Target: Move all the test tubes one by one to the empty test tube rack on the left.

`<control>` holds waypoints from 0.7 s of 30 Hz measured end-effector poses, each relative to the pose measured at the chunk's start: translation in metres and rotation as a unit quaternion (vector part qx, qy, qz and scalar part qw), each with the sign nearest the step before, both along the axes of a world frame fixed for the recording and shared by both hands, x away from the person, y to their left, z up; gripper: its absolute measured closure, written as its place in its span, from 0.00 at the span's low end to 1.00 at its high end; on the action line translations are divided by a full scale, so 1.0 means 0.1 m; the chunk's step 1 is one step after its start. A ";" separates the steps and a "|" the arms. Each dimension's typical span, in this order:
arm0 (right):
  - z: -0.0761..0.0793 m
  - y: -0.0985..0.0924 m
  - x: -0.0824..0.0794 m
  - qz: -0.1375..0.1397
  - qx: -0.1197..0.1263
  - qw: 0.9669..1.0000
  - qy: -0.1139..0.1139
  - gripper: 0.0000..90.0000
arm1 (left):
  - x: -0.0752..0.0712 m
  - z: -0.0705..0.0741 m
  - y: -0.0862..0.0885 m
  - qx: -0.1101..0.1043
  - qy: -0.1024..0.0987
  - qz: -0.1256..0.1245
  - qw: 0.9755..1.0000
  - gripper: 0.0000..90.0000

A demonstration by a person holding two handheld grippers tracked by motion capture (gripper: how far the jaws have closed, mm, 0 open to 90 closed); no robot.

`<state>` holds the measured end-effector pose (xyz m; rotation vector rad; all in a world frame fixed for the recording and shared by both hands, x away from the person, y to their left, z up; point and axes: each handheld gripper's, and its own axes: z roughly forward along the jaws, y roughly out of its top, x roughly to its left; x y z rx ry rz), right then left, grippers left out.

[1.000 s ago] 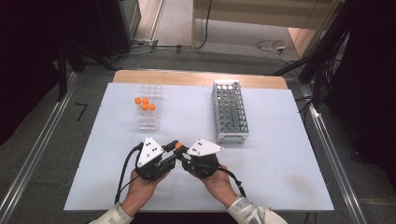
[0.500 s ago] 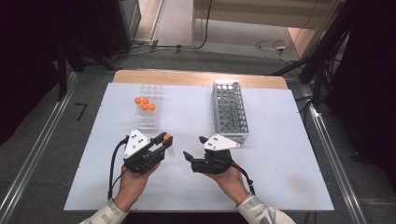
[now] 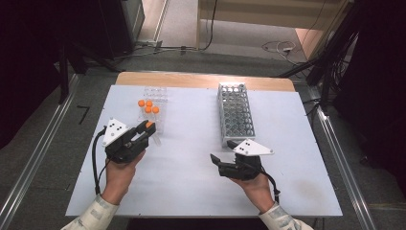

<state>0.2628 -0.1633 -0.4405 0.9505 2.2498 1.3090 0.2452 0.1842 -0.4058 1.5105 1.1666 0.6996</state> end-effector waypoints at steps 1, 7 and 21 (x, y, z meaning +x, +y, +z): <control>0.00 -0.03 0.00 -0.003 0.002 1.000 0.000 0.27 | 0.01 0.01 0.02 -0.001 -0.001 0.003 1.000 0.78; 0.02 -0.19 -0.03 -0.017 0.006 1.000 0.002 0.27 | 0.08 0.06 0.15 0.000 -0.007 0.029 1.000 0.78; 0.02 -0.40 -0.04 -0.040 0.013 0.999 0.002 0.27 | 0.30 0.18 0.31 0.009 -0.012 0.069 0.997 0.78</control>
